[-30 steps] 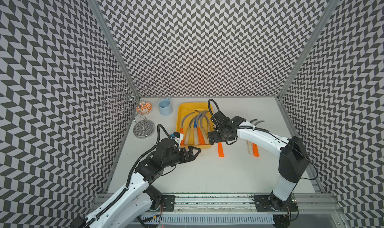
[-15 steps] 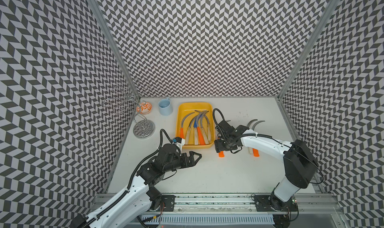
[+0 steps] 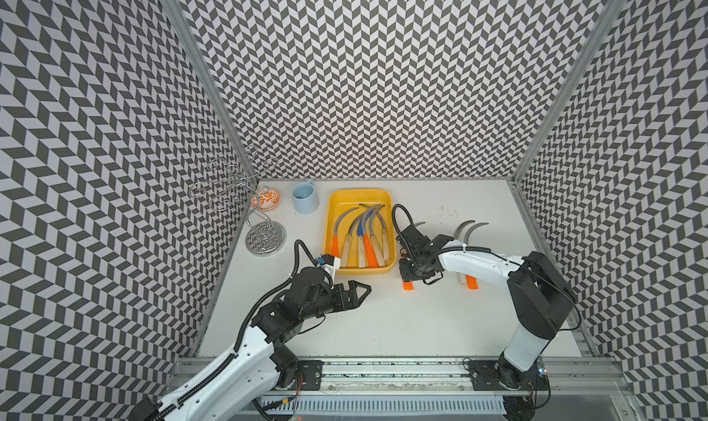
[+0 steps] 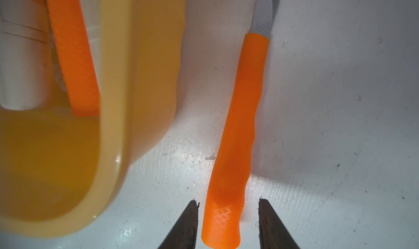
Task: Put small sickles into storage boxes
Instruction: Pick up the sickle at the center of the board.
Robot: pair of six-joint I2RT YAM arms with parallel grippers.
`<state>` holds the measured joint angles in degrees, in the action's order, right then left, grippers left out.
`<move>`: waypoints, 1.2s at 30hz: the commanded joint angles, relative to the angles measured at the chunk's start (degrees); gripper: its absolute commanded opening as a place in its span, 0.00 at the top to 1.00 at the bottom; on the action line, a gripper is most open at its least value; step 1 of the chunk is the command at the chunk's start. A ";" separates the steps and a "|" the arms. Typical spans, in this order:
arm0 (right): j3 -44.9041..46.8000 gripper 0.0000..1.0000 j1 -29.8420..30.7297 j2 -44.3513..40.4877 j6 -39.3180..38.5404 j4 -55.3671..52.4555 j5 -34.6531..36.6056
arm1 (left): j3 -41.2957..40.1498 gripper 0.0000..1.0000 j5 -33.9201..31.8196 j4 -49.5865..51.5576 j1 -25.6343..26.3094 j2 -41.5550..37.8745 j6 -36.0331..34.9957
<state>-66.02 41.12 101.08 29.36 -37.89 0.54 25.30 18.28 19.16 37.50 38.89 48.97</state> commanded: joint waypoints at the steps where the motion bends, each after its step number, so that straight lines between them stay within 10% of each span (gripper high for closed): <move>1: 0.51 0.57 -0.43 1.21 -0.39 3.09 0.35 | -0.25 0.00 -0.97 -1.21 0.30 -0.84 0.46; 14: 5.65 0.62 -0.69 2.81 -0.11 6.99 -0.54 | -0.34 0.00 -1.02 -1.79 0.30 -0.57 1.00; 26: 7.66 0.94 -2.12 0.42 -0.46 6.75 -0.36 | 0.19 0.00 -1.14 -2.62 0.30 0.56 1.30; 36: 5.87 0.98 -3.73 -4.67 -1.13 3.14 -0.36 | 2.73 0.00 -1.84 -3.16 0.30 2.52 0.56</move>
<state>-59.72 37.76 99.50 28.53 -33.10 -0.05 25.43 17.61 17.69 37.50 40.86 49.78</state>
